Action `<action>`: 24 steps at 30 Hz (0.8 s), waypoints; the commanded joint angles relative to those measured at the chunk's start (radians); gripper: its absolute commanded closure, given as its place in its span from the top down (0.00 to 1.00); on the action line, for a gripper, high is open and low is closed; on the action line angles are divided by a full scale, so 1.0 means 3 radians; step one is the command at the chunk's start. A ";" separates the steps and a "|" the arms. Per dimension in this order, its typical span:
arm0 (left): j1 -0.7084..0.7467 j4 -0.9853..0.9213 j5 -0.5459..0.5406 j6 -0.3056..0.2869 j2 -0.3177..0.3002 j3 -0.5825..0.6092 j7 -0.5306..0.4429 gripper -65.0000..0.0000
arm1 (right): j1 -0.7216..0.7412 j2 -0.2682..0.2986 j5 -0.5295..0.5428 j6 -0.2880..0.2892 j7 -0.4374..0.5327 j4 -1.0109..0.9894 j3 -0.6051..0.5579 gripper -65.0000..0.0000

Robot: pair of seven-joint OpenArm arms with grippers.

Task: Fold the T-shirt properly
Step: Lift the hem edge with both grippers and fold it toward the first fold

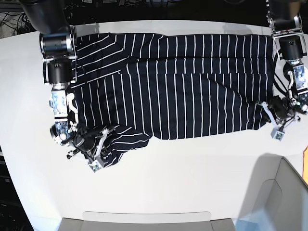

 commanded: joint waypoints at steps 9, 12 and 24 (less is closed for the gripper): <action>0.0253 0.0297 -0.0026 0.0018 -0.0104 -0.0369 -0.0051 0.00 | -0.0252 0.0022 0.0029 0.0035 -0.0263 0.0761 0.0542 0.00; 0.0452 0.0511 -0.0026 0.0018 -0.0104 -0.0389 -0.0051 0.00 | -0.0385 0.0083 0.0034 0.0035 -0.0319 0.0950 0.0578 0.00; 0.0769 0.0731 -0.0026 0.0018 -0.0089 -0.0706 -0.0051 0.00 | -0.0845 0.0099 0.0044 0.0035 -0.0646 0.1718 0.0931 0.00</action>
